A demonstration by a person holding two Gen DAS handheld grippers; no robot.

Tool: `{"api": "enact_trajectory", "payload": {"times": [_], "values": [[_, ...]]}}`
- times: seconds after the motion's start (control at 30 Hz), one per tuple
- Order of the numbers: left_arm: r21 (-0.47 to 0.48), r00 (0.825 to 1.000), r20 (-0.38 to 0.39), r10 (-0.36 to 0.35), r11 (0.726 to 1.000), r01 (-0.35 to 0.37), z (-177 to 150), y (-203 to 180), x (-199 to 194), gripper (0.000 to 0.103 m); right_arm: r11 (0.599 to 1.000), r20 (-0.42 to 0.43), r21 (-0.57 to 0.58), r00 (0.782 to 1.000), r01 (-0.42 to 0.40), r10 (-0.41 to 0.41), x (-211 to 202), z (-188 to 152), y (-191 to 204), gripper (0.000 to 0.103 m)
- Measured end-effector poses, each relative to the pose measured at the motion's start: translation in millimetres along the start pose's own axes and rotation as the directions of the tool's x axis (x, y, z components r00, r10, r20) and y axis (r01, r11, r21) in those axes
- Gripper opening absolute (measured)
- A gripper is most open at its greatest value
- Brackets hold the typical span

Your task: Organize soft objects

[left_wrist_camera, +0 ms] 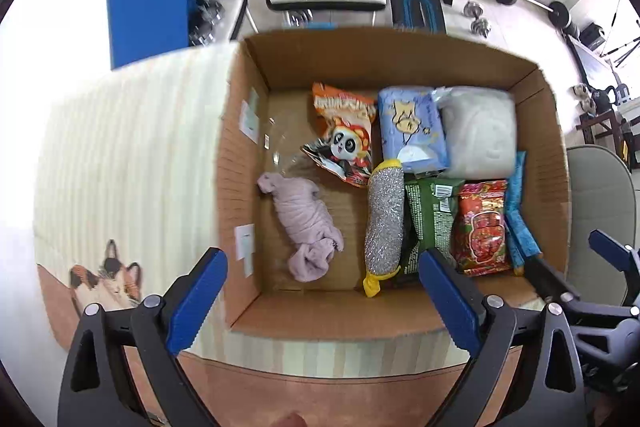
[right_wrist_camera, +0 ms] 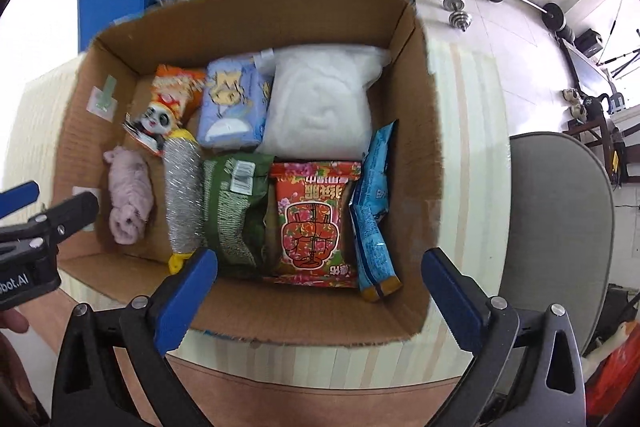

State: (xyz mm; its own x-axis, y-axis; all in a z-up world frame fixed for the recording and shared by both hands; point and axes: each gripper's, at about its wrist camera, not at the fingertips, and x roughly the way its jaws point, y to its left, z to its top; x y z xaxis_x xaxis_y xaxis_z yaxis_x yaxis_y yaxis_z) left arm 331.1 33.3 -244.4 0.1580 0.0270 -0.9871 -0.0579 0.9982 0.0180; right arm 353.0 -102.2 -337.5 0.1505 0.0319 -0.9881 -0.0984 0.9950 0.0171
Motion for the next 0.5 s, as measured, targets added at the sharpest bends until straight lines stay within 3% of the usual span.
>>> {"api": "enact_trajectory", "payload": {"times": [0.27, 0.5], "values": [[0.002, 0.989, 0.15, -0.011, 1.0, 0.011, -41, 2, -93, 0.098, 0.999, 0.161, 0.026, 0.986, -0.037, 0.033, -91, -34, -9, 0.103], [0.018, 0.973, 0.228, -0.028, 1.0, 0.024, -80, 1, -162, 0.098, 0.997, 0.27, 0.013, 0.96, -0.077, 0.071, -182, -84, -13, 0.103]]}}
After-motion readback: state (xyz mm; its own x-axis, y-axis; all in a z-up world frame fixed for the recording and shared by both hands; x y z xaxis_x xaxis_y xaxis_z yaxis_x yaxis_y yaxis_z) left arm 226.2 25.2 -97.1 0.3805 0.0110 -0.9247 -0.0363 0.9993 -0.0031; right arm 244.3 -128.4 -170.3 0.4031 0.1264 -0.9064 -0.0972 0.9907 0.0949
